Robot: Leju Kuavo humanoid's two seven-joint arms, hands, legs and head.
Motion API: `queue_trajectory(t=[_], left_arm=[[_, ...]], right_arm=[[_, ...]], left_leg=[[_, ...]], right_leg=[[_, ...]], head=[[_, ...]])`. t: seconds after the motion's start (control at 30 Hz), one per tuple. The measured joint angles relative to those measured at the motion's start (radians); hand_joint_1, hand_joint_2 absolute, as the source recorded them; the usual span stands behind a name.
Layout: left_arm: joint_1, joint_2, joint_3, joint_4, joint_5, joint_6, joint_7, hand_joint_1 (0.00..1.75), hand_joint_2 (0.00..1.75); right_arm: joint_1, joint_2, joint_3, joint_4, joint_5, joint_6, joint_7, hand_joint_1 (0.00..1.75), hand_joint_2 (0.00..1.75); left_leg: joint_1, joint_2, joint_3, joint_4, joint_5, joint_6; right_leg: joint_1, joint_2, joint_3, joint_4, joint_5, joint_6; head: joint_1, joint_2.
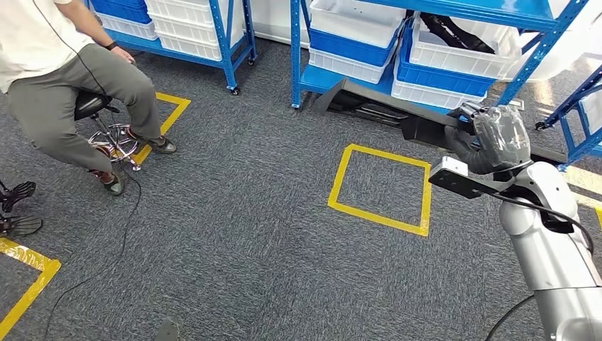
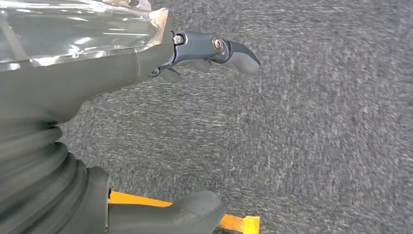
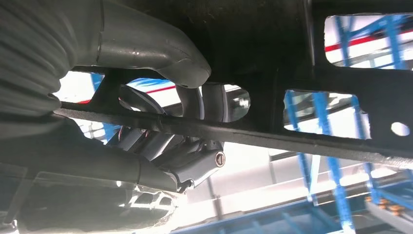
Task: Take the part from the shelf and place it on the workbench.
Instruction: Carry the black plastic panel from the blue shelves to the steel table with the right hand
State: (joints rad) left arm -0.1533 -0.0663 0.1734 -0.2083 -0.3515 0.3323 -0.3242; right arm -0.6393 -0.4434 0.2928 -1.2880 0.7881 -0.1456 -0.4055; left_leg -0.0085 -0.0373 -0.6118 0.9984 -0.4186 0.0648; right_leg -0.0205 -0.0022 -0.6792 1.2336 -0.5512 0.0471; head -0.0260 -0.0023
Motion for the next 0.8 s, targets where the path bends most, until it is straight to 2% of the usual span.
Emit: queue_trajectory(t=[0.03,0.07,0.1,0.13,0.2,0.27,0.33,0.4,0.43,0.47,0.5,0.57,0.6,0.63,0.73,0.8], left_arm=[[0.0,0.0,0.0,0.0,-0.001,0.001,0.002,0.0,1.75],[-0.001,0.0,0.0,0.0,-0.002,0.002,0.003,0.0,1.75],[-0.002,0.0,0.0,0.0,-0.003,0.003,0.004,0.0,1.75],[-0.001,0.0,0.0,0.0,-0.004,0.004,0.006,0.0,1.75],[0.0,0.001,0.0,0.0,-0.005,0.004,0.009,0.0,1.75],[0.001,0.002,0.0,0.0,-0.008,0.0,0.012,0.0,1.75],[-0.004,0.002,-0.002,0.0,-0.017,-0.007,0.018,0.0,1.75],[-0.009,0.001,-0.007,0.0,-0.026,-0.01,0.034,0.0,1.75],[-0.01,0.001,-0.01,0.0,-0.029,-0.01,0.043,0.0,1.75],[-0.011,0.001,-0.012,0.0,-0.03,-0.01,0.051,0.0,1.75],[-0.012,0.002,-0.013,0.0,-0.032,-0.01,0.057,0.0,1.75],[-0.019,0.004,-0.014,0.0,-0.034,-0.009,0.06,0.0,1.75],[-0.023,0.004,-0.014,0.0,-0.035,-0.008,0.06,0.0,1.75],[-0.026,0.004,-0.014,0.0,-0.035,-0.008,0.058,0.0,1.75],[-0.03,0.006,-0.013,0.0,-0.033,-0.007,0.054,0.0,1.75],[-0.033,0.007,-0.013,0.0,-0.03,-0.008,0.052,0.0,1.75]], right_arm=[[-0.005,0.007,0.005,0.002,0.001,0.001,0.0,1.75,1.75],[-0.011,0.012,0.009,0.003,0.001,0.001,0.0,1.75,1.75],[-0.017,0.017,0.013,0.004,0.002,0.001,0.0,1.75,1.75],[-0.022,0.023,0.016,0.006,0.004,0.001,-0.001,1.75,1.75],[-0.032,0.038,0.025,0.013,0.012,-0.001,-0.004,1.75,1.75],[-0.046,0.062,0.038,0.025,0.018,-0.008,-0.01,1.75,1.75],[-0.061,0.091,0.052,0.042,0.021,-0.02,-0.015,1.75,1.75],[-0.074,0.124,0.068,0.067,0.031,-0.035,-0.017,1.75,1.75],[-0.079,0.143,0.078,0.082,0.041,-0.041,-0.016,1.75,1.75],[-0.085,0.163,0.088,0.095,0.052,-0.047,-0.013,1.75,1.75],[-0.09,0.183,0.099,0.107,0.062,-0.052,-0.01,1.75,1.75],[-0.101,0.217,0.116,0.121,0.074,-0.058,-0.003,1.75,1.75],[-0.108,0.233,0.123,0.125,0.08,-0.06,0.001,1.75,1.75],[-0.115,0.248,0.129,0.129,0.086,-0.062,0.006,1.75,1.75],[-0.129,0.288,0.15,0.136,0.112,-0.067,0.025,1.75,1.75],[-0.137,0.309,0.163,0.139,0.128,-0.069,0.035,1.75,1.75]], left_leg=[[0.0,-0.008,-0.001,0.003,0.0,-0.001],[-0.002,-0.016,-0.004,0.01,-0.002,-0.004],[-0.004,-0.023,-0.009,0.015,-0.003,-0.007],[-0.006,-0.029,-0.013,0.019,-0.002,-0.012],[-0.005,-0.037,-0.02,0.019,0.001,-0.021],[-0.002,-0.024,-0.031,0.039,-0.014,-0.033],[0.004,0.005,-0.073,0.13,-0.068,-0.048],[0.013,0.023,-0.133,0.259,-0.124,-0.061],[0.017,0.027,-0.149,0.294,-0.131,-0.065],[0.021,0.029,-0.149,0.295,-0.122,-0.069],[0.024,0.033,-0.129,0.255,-0.096,-0.07],[0.026,0.049,-0.056,0.117,-0.039,-0.069],[0.024,0.055,-0.028,0.061,-0.021,-0.066],[0.022,0.058,-0.012,0.029,-0.014,-0.062],[0.016,0.047,-0.009,0.012,-0.007,-0.045],[0.017,0.041,-0.005,0.0,0.003,-0.028]], right_leg=[[-0.002,0.007,0.036,-0.072,0.029,0.007],[-0.002,0.016,0.07,-0.139,0.052,0.01],[-0.003,0.022,0.093,-0.186,0.067,0.008],[-0.001,0.026,0.104,-0.209,0.073,0.003],[-0.001,0.02,0.104,-0.214,0.077,-0.01],[-0.007,0.013,0.104,-0.217,0.083,-0.024],[-0.01,0.005,0.104,-0.219,0.087,-0.037],[-0.009,-0.002,0.104,-0.219,0.087,-0.042],[-0.009,-0.006,0.104,-0.219,0.087,-0.042],[-0.009,-0.009,0.104,-0.219,0.087,-0.041],[-0.01,-0.012,0.105,-0.219,0.087,-0.041],[-0.009,-0.018,0.106,-0.218,0.086,-0.039],[-0.006,-0.022,0.106,-0.218,0.085,-0.037],[-0.003,-0.026,0.105,-0.219,0.084,-0.033],[0.001,-0.034,0.103,-0.223,0.085,-0.016],[0.002,-0.027,0.084,-0.186,0.062,-0.012]], head=[[0.0,0.0],[0.001,0.0],[0.0,0.0],[0.0,0.0],[0.0,0.0],[-0.003,0.0],[-0.009,0.0],[-0.011,0.0],[-0.011,0.0],[-0.012,0.0],[-0.012,0.0],[-0.012,0.0],[-0.011,0.0],[-0.01,0.0],[-0.006,0.0],[-0.005,0.0]])
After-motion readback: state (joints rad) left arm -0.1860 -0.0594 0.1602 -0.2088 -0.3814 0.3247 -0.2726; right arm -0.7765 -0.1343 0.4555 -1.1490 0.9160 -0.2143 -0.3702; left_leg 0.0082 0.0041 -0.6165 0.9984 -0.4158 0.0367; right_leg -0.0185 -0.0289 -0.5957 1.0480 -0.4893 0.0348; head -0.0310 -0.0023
